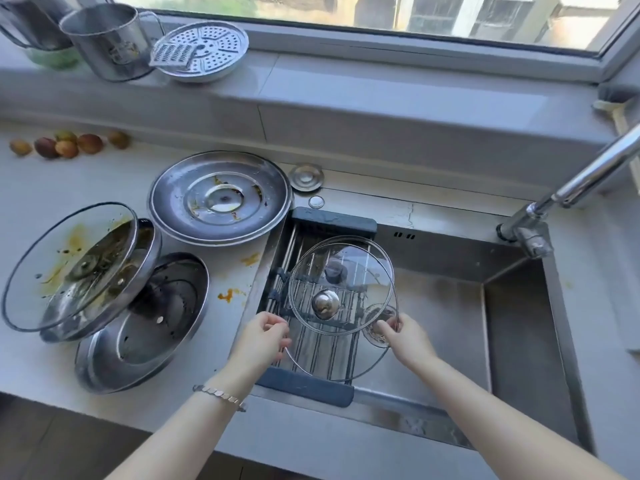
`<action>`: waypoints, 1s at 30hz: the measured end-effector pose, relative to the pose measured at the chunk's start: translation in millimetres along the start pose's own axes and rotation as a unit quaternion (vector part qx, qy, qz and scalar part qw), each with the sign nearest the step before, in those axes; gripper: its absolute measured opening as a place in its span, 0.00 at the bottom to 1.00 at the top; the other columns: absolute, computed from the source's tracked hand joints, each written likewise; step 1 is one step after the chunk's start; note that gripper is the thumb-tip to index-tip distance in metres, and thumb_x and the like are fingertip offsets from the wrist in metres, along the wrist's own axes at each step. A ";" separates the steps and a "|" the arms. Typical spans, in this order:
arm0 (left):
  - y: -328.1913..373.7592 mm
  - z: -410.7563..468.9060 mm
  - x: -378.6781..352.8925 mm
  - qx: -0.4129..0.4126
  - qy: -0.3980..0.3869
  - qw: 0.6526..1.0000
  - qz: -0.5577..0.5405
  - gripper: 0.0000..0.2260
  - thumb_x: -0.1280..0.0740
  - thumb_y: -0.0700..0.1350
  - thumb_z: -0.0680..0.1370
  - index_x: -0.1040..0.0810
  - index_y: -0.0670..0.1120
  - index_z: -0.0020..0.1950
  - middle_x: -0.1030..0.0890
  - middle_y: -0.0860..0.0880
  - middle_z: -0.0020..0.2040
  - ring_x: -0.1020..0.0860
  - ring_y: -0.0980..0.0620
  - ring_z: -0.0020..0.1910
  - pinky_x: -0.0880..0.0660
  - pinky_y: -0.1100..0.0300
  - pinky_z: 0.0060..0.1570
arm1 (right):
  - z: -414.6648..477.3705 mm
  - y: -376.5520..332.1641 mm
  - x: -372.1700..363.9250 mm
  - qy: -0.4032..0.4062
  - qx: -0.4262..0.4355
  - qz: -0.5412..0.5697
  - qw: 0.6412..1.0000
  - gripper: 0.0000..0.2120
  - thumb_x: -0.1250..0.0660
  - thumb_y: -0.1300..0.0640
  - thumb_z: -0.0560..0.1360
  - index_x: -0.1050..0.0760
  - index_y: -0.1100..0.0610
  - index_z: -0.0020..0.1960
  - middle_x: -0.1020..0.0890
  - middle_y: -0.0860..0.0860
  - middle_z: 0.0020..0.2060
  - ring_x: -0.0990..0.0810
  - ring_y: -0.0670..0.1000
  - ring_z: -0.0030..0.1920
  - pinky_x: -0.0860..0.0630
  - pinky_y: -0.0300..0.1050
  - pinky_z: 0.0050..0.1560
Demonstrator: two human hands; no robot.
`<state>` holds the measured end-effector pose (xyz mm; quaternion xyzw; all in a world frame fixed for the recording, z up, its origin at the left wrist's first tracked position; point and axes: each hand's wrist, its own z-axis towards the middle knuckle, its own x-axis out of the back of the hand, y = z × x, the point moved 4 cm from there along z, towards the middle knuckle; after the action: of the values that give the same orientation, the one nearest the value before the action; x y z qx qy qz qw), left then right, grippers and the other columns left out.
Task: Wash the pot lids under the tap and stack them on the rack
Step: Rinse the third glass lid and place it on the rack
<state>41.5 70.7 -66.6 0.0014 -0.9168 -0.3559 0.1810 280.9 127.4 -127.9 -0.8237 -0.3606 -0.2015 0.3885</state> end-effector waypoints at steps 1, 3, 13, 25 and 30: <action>1.1 -0.8 -2.7 -0.001 0.001 1.000 0.005 0.06 0.41 0.39 0.79 0.27 0.46 0.45 0.22 0.43 0.52 0.21 0.48 0.51 0.23 0.51 0.53 | -1.5 -2.8 3.0 -0.022 0.005 -0.082 0.996 0.12 0.41 0.47 0.77 0.28 0.55 0.46 0.21 0.53 0.45 0.24 0.55 0.47 0.29 0.45 0.46; 2.5 -2.4 -9.2 -0.002 0.006 1.000 0.008 0.06 0.41 0.40 0.79 0.27 0.46 0.45 0.22 0.43 0.52 0.21 0.49 0.50 0.24 0.50 0.53 | -5.5 -10.6 11.6 -0.071 0.003 -0.259 0.963 0.16 0.45 0.47 0.79 0.26 0.57 0.54 0.21 0.54 0.52 0.23 0.56 0.53 0.29 0.44 0.47; 35.5 -29.7 18.4 -0.091 0.102 0.991 -0.006 0.03 0.39 0.40 0.78 0.28 0.46 0.46 0.21 0.46 0.47 0.18 0.52 0.43 0.22 0.49 0.50 | -38.5 -122.3 39.9 -0.137 0.320 -0.278 0.895 0.13 0.43 0.50 0.79 0.25 0.54 0.57 0.19 0.51 0.52 0.21 0.51 0.47 0.22 0.48 0.49; 34.5 16.6 239.5 -0.090 0.263 0.960 -0.014 0.04 0.40 0.39 0.78 0.28 0.46 0.45 0.23 0.42 0.48 0.24 0.49 0.43 0.26 0.53 0.42 | -80.1 -279.5 -28.7 -0.105 0.412 -0.185 0.886 0.10 0.41 0.52 0.78 0.23 0.52 0.55 0.21 0.45 0.44 0.21 0.47 0.44 0.25 0.41 0.46; -20.4 70.9 326.0 0.103 0.336 0.934 0.058 0.24 0.36 0.43 0.75 0.38 0.38 0.68 0.38 0.36 0.68 0.36 0.37 0.66 0.37 0.49 0.65 | -75.8 -327.1 -87.3 -0.104 0.359 -0.138 0.917 0.10 0.39 0.54 0.77 0.22 0.53 0.54 0.20 0.46 0.40 0.22 0.48 0.43 0.28 0.40 0.43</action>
<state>-289.3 58.9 -20.3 0.0866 -0.8325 -0.2272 0.4979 -26.0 173.0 27.3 -0.5874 -0.5572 -0.0229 0.5865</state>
